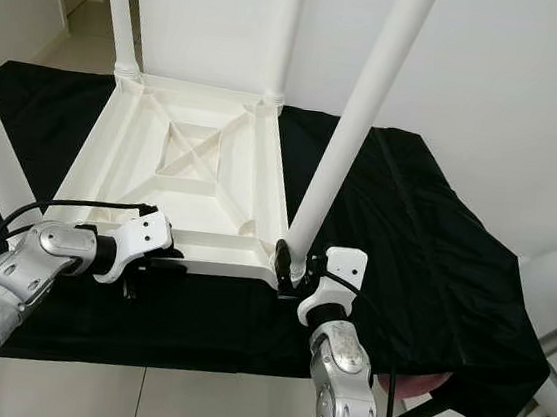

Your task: Building children table

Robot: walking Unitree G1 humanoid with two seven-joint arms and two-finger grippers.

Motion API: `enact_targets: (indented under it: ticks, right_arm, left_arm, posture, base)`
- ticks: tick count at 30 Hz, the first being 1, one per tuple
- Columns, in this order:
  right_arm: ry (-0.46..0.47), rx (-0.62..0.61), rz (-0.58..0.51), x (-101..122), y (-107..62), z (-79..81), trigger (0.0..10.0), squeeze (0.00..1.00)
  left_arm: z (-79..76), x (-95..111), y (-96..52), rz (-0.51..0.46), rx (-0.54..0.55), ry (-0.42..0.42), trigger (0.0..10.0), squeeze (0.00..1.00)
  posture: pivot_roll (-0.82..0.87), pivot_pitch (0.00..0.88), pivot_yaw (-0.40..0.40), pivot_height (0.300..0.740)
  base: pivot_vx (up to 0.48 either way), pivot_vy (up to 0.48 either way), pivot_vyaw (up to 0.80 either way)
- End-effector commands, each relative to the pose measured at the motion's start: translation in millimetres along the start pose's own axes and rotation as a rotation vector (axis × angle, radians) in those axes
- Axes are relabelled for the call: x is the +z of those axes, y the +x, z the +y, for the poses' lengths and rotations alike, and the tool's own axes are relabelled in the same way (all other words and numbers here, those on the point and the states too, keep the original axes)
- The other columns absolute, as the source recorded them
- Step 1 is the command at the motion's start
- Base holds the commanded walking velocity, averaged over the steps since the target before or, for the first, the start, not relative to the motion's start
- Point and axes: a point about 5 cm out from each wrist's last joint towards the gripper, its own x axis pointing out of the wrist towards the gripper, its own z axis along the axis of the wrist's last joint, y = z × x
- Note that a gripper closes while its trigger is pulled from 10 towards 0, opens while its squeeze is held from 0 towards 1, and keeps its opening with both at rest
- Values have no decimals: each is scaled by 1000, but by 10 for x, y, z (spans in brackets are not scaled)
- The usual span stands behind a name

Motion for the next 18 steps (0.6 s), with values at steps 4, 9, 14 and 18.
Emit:
enact_targets:
  ticks: [4, 9, 14, 18]
  right_arm:
    - [-5, -13, 10, -30, -32, -18, 10000, 0]
    - [-8, -16, 12, -36, -42, -24, 10000, 0]
    - [-7, -15, 14, -37, -37, -18, 10000, 0]
    - [-11, -6, 15, -37, -31, -3, 10000, 0]
  left_arm:
    - [148, -94, -176, 53, 54, 10, 0, 0]
    - [201, -205, -302, 93, 78, -8, 0, 0]
    - [298, -336, -497, 134, 127, -32, 0, 0]
    - [317, -352, -607, 135, 130, -42, 0, 0]
  posture:
    - [-43, 0, -74, 740]
    - [-43, 0, -74, 740]
    - [-37, 0, -82, 740]
    - [-41, 0, -74, 740]
  base:
    - [0, 0, 0]
    - [0, 0, 0]
    - [0, 0, 0]
    - [0, 0, 0]
